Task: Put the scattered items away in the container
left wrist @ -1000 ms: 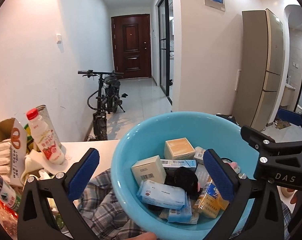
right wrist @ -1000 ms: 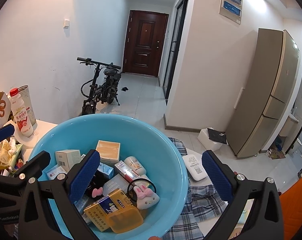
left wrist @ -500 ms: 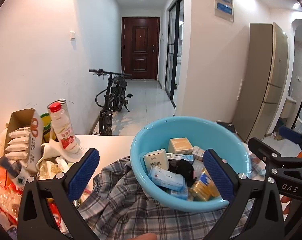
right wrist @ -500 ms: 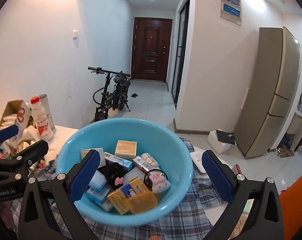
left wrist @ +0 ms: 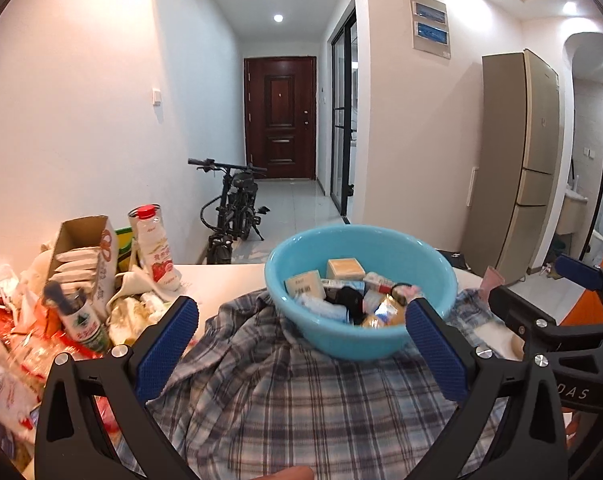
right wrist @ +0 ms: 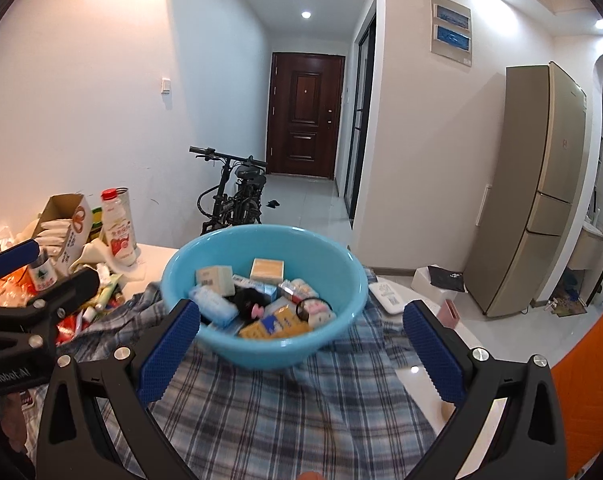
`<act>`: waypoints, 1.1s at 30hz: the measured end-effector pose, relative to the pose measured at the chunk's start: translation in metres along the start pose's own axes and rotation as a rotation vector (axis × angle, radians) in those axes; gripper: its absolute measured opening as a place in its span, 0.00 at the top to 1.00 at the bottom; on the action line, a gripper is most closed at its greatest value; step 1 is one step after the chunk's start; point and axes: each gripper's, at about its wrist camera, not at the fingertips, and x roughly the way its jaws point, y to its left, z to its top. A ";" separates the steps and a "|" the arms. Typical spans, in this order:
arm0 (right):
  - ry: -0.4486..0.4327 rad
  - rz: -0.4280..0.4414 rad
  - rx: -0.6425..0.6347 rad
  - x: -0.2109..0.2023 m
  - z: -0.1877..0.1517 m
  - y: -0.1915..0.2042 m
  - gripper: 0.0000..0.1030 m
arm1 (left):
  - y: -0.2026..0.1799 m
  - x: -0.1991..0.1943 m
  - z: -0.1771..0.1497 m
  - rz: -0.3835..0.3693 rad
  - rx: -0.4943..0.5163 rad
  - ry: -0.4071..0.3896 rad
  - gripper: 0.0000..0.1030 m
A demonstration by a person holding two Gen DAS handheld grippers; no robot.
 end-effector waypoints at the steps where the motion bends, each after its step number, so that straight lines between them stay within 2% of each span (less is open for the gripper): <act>1: -0.004 -0.011 -0.001 -0.006 -0.007 0.000 0.00 | -0.002 -0.005 -0.006 0.008 0.005 -0.007 0.00; 6: 0.018 -0.023 0.016 -0.023 -0.049 -0.001 0.00 | -0.008 -0.016 -0.041 0.032 0.021 -0.003 0.00; 9: 0.040 0.024 0.033 -0.030 -0.074 0.001 0.00 | -0.011 -0.015 -0.063 0.036 0.029 0.028 0.00; 14: 0.070 0.002 0.028 -0.026 -0.099 0.005 0.00 | -0.010 -0.010 -0.085 0.038 0.002 0.058 0.00; 21: 0.076 -0.032 0.042 -0.022 -0.108 0.005 0.00 | -0.002 -0.011 -0.094 -0.025 -0.063 0.104 0.00; 33: 0.076 -0.049 0.034 -0.020 -0.111 0.009 0.00 | -0.005 -0.010 -0.101 -0.008 -0.034 0.122 0.00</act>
